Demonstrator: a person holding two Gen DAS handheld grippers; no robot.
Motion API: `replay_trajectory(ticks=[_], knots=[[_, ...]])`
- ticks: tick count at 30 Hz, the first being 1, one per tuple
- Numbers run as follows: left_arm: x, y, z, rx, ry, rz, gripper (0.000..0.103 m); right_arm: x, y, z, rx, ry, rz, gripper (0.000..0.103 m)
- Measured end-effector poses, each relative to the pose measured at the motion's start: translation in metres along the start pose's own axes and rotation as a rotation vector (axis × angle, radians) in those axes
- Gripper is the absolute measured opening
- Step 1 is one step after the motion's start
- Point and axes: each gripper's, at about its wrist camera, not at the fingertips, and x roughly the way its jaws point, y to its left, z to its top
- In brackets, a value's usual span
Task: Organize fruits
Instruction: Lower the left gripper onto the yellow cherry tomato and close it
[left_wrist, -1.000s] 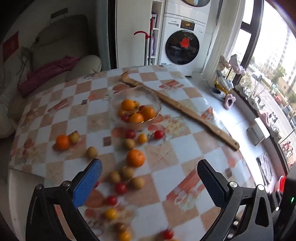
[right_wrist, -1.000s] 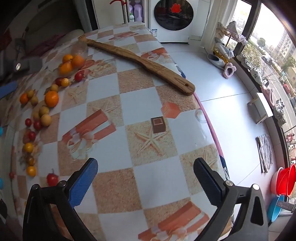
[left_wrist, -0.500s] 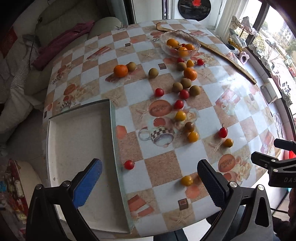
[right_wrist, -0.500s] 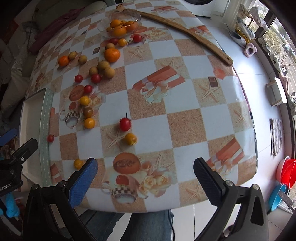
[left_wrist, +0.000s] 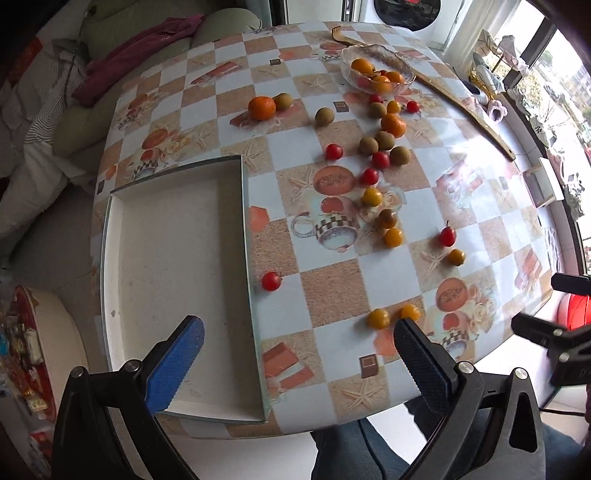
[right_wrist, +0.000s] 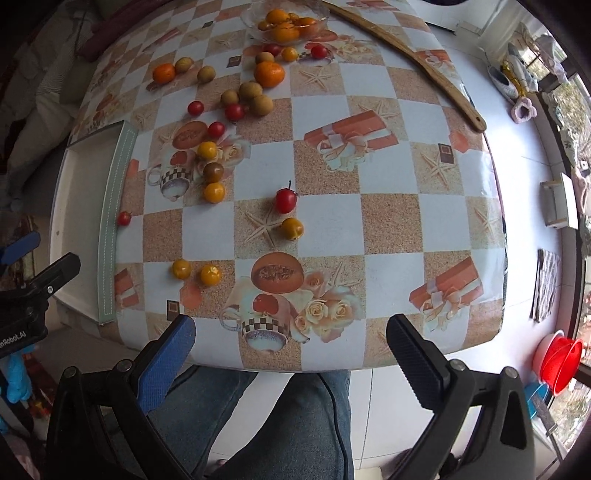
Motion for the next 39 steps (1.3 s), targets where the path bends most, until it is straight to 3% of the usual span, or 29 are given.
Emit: replay_trajectory(ticks=[12,27,39], knots=[[0.001,-0.008,0.011,-0.003,-0.021,-0.01,0.103,-0.001,-0.01,0.015,0.005,-0.002,0.002,0.103],[0.045,-0.02,-0.018,0.007,0.042,-0.016,0.103,0.024,-0.02,0.009,0.084,0.005,0.0,0.103],[0.081,-0.042,-0.033,0.033,0.081,-0.014,0.103,0.052,-0.005,0.016,0.044,0.035,-0.012,0.103]])
